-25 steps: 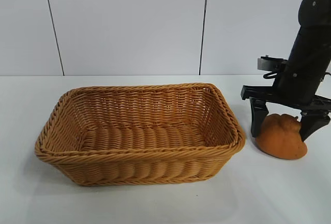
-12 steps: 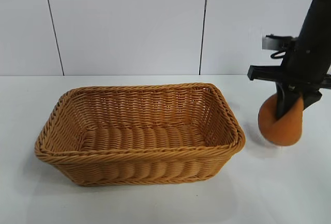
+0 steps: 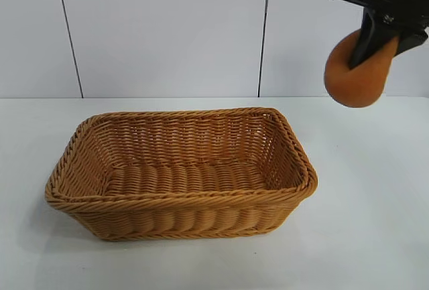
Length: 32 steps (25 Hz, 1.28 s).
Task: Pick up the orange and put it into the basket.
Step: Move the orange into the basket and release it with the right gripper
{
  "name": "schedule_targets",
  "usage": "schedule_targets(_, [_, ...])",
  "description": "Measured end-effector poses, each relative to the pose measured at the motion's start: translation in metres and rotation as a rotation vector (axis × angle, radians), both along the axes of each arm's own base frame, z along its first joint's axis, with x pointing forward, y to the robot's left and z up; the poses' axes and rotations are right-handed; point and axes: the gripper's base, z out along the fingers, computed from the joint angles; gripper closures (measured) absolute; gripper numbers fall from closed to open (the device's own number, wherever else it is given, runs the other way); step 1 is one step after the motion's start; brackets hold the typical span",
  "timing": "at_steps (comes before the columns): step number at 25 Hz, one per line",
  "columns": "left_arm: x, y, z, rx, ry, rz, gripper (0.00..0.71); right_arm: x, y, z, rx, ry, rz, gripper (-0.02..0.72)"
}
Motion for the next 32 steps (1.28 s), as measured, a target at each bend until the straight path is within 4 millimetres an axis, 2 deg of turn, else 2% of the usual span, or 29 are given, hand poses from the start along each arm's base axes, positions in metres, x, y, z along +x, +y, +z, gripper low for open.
schedule_targets(7, [0.000,0.000,0.000,0.000,0.000,0.000,0.095,-0.019,0.089,0.008,0.130,-0.112,0.160,0.659])
schedule_targets(10, [0.000,0.000,0.000,0.000,0.000,0.000,0.095,-0.025,0.121,-0.003,0.164,-0.136,0.195,0.659])
schedule_targets(13, [0.000,0.000,0.000,0.000,0.000,0.000,0.095,-0.026,0.146,-0.025,0.164,-0.134,0.229,0.659])
schedule_targets(16, [0.000,0.000,0.000,0.000,0.000,0.000,0.095,-0.021,0.160,-0.056,0.151,-0.093,0.227,0.659])
schedule_targets(21, [0.000,0.000,0.000,0.000,0.000,0.000,0.095,-0.009,0.167,-0.106,0.120,-0.024,0.191,0.659])
schedule_targets(23, [0.000,0.000,0.000,0.000,0.000,0.000,0.095,-0.008,0.168,-0.121,0.103,0.003,0.188,0.659])
schedule_targets(26, [0.000,0.000,0.000,0.000,0.000,0.000,0.095,-0.008,0.169,-0.131,0.093,0.024,0.184,0.659])
schedule_targets(29, [0.000,0.000,0.000,0.000,0.000,0.000,0.095,-0.007,0.169,-0.130,0.094,0.024,0.182,0.583])
schedule_targets(30, [0.000,0.000,0.000,0.000,0.000,0.000,0.095,-0.007,0.169,-0.130,0.093,0.025,0.183,0.513])
schedule_targets(32, [0.000,0.000,0.000,0.000,0.000,0.000,0.095,-0.007,0.170,-0.127,0.093,0.032,0.193,0.304])
